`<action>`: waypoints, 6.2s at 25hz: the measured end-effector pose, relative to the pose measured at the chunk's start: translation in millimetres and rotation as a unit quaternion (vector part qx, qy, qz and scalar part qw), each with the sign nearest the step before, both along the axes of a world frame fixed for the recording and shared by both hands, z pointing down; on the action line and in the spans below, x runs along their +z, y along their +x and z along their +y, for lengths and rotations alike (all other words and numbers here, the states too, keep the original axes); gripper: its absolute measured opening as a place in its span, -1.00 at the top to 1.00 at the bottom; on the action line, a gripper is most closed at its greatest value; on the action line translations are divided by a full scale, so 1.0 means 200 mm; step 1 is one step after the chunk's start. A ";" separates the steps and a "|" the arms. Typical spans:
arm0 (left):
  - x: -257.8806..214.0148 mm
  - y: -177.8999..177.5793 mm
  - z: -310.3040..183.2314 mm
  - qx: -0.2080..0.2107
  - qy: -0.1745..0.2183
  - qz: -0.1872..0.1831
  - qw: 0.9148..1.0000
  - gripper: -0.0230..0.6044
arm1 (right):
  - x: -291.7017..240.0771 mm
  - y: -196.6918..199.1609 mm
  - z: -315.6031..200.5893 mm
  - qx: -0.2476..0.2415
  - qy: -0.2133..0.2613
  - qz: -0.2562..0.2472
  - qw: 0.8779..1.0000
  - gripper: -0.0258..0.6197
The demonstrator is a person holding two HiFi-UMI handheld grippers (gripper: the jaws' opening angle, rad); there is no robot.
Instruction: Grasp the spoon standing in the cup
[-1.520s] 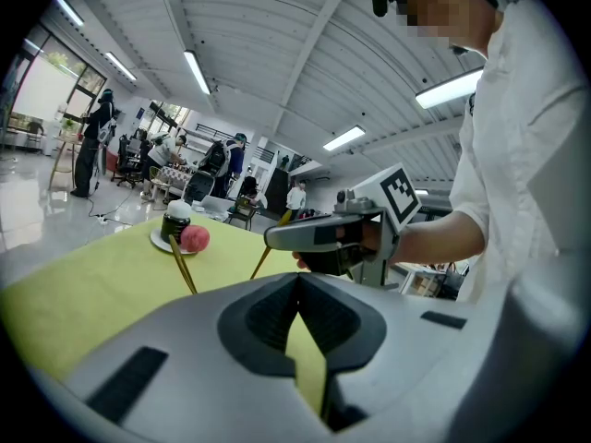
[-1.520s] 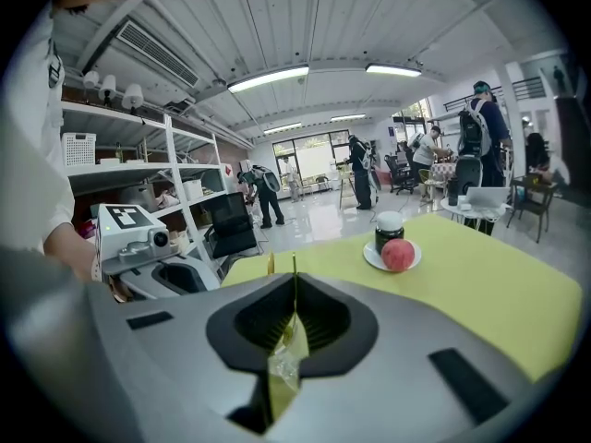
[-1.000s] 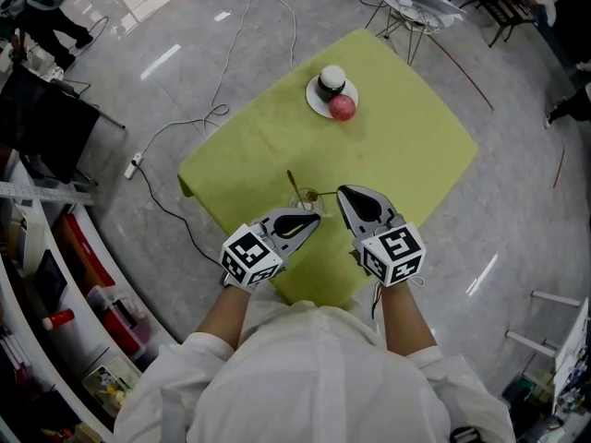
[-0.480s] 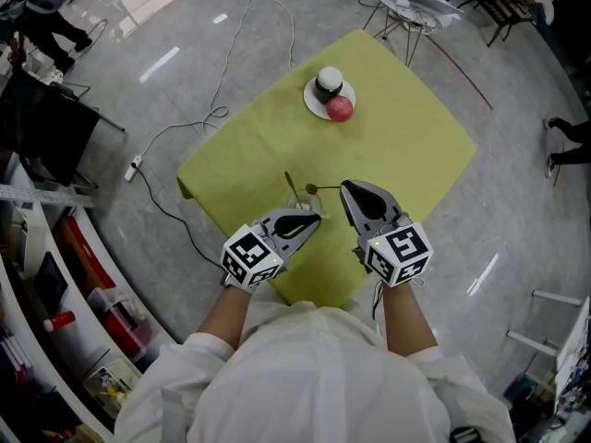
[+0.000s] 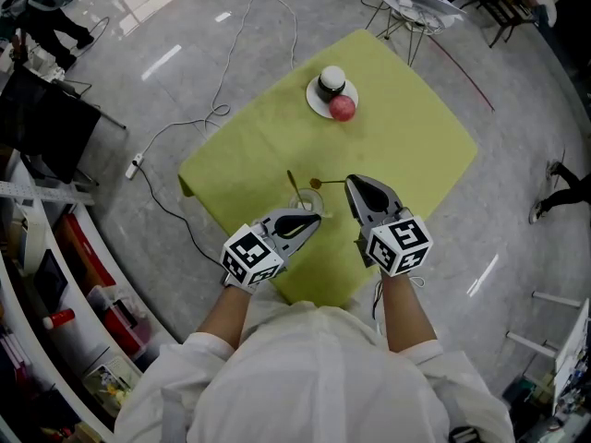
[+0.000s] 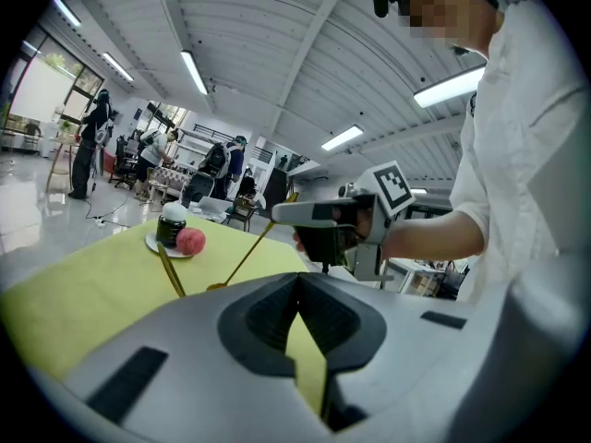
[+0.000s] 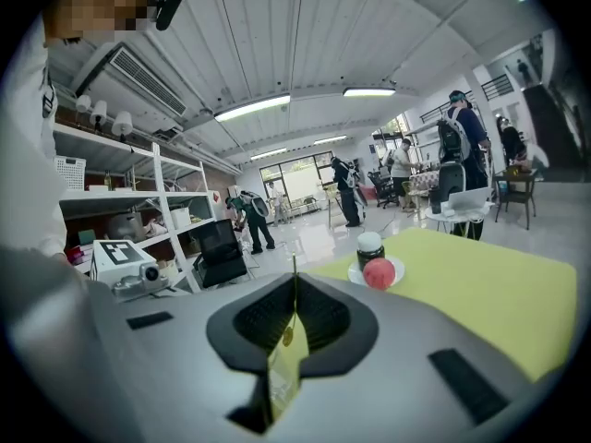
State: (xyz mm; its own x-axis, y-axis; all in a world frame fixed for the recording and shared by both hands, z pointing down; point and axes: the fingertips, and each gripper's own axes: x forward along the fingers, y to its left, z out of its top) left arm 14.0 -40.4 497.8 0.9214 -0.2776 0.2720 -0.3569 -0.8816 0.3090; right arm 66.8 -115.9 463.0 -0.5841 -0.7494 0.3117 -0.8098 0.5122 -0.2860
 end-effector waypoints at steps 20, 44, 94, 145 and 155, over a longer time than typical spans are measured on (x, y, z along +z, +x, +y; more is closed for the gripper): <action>0.00 0.00 0.01 0.003 -0.002 -0.001 1.000 0.91 | 0.35 0.01 0.00 -0.016 -0.077 0.056 0.995 0.89; 0.00 0.00 0.01 0.003 -0.003 0.000 1.000 0.91 | 0.41 0.09 0.00 -0.023 -0.084 0.112 0.990 0.61; -0.01 -0.01 0.04 0.002 0.003 -0.003 1.000 0.91 | 0.33 0.19 0.01 -0.006 -0.061 0.153 0.986 0.47; 0.02 -0.11 0.02 -0.036 -0.009 0.003 0.999 0.91 | 0.40 -0.50 -0.03 -0.211 -0.100 0.178 0.956 0.81; 0.02 -0.11 0.01 -0.037 -0.009 0.003 0.999 0.91 | 0.39 -0.51 -0.02 -0.217 -0.097 0.169 0.956 0.83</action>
State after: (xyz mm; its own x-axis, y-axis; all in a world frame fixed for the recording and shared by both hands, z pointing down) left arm -8.0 -38.4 501.7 0.9002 -0.3396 0.2727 -0.4186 -0.8473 0.3268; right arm -34.8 -119.1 540.4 -0.6683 -0.3681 0.6465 -0.5956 0.7854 -0.1685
